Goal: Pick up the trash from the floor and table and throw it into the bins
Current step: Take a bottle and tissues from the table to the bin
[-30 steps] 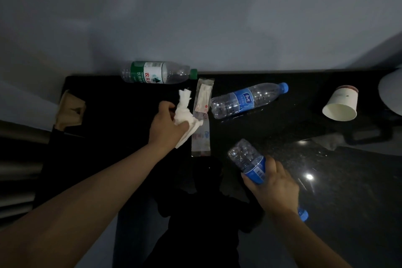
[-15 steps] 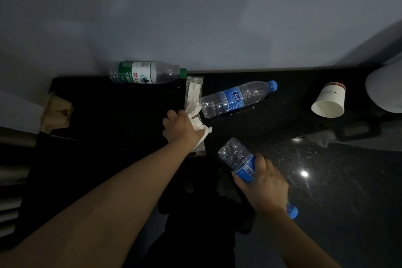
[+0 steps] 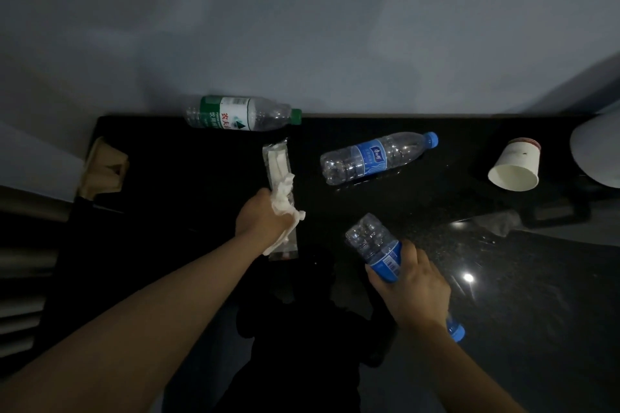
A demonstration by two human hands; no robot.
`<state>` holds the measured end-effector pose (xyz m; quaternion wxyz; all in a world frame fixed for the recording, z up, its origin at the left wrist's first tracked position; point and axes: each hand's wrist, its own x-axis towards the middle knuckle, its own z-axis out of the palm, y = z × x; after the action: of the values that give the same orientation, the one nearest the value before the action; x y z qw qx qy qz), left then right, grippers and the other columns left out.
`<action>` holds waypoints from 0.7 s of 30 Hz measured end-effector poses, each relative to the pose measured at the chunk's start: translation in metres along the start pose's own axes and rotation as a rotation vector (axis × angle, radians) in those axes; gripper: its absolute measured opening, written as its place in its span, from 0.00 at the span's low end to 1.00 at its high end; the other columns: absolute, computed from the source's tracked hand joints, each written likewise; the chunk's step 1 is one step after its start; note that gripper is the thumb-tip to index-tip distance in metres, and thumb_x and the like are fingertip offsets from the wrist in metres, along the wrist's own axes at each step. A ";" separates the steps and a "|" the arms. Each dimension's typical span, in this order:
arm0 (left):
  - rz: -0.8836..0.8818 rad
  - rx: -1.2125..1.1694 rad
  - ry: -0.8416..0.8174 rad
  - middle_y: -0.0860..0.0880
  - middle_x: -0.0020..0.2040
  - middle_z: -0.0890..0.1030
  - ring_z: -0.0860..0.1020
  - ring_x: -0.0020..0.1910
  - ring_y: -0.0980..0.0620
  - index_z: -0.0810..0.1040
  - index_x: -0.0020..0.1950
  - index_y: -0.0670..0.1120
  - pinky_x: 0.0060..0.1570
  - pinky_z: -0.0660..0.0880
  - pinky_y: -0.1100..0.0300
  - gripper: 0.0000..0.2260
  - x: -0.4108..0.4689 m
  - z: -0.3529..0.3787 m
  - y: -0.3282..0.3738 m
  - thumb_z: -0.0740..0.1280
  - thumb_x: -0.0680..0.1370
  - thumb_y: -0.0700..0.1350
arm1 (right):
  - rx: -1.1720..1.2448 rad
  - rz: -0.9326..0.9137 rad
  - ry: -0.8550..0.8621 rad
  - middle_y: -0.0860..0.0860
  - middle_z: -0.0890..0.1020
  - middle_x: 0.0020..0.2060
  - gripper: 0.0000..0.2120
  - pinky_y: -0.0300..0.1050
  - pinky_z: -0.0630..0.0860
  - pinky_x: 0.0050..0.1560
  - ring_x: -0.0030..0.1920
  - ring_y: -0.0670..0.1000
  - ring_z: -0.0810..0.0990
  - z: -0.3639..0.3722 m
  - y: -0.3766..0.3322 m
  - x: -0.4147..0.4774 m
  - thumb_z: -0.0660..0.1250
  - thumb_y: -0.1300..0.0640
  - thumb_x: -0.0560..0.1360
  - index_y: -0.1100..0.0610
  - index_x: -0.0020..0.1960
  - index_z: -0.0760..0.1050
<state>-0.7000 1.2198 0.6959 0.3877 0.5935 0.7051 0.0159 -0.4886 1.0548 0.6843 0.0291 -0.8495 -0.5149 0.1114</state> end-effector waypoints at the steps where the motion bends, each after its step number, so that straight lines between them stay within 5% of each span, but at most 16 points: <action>1: 0.003 -0.023 -0.001 0.49 0.52 0.77 0.76 0.47 0.50 0.72 0.59 0.44 0.44 0.71 0.59 0.23 -0.004 -0.004 -0.008 0.73 0.71 0.54 | -0.001 0.005 -0.004 0.51 0.79 0.49 0.33 0.46 0.76 0.40 0.44 0.51 0.80 -0.001 -0.003 0.000 0.69 0.34 0.68 0.56 0.63 0.71; 6: -0.001 -0.090 0.022 0.50 0.52 0.77 0.75 0.46 0.53 0.72 0.60 0.44 0.43 0.71 0.60 0.22 -0.021 -0.029 -0.049 0.73 0.71 0.51 | 0.041 -0.073 -0.063 0.49 0.79 0.50 0.33 0.43 0.72 0.39 0.44 0.50 0.79 0.004 -0.033 0.001 0.68 0.33 0.68 0.53 0.64 0.69; 13: -0.022 -0.162 0.041 0.52 0.49 0.77 0.78 0.48 0.52 0.75 0.57 0.46 0.44 0.70 0.61 0.19 -0.037 -0.073 -0.095 0.74 0.70 0.51 | 0.113 -0.160 -0.232 0.46 0.76 0.56 0.34 0.42 0.76 0.50 0.52 0.45 0.76 0.003 -0.090 -0.001 0.67 0.32 0.69 0.49 0.67 0.64; 21: -0.007 -0.323 0.196 0.58 0.45 0.74 0.73 0.41 0.61 0.73 0.60 0.46 0.37 0.68 0.68 0.22 -0.043 -0.129 -0.132 0.75 0.70 0.50 | 0.102 -0.235 -0.278 0.44 0.76 0.55 0.35 0.40 0.74 0.47 0.50 0.45 0.76 0.008 -0.139 -0.010 0.67 0.31 0.68 0.48 0.67 0.64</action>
<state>-0.8821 1.2008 0.7451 0.4076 0.5168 0.7297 0.1853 -0.6156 1.1100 0.7011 0.0133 -0.7574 -0.6032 0.2495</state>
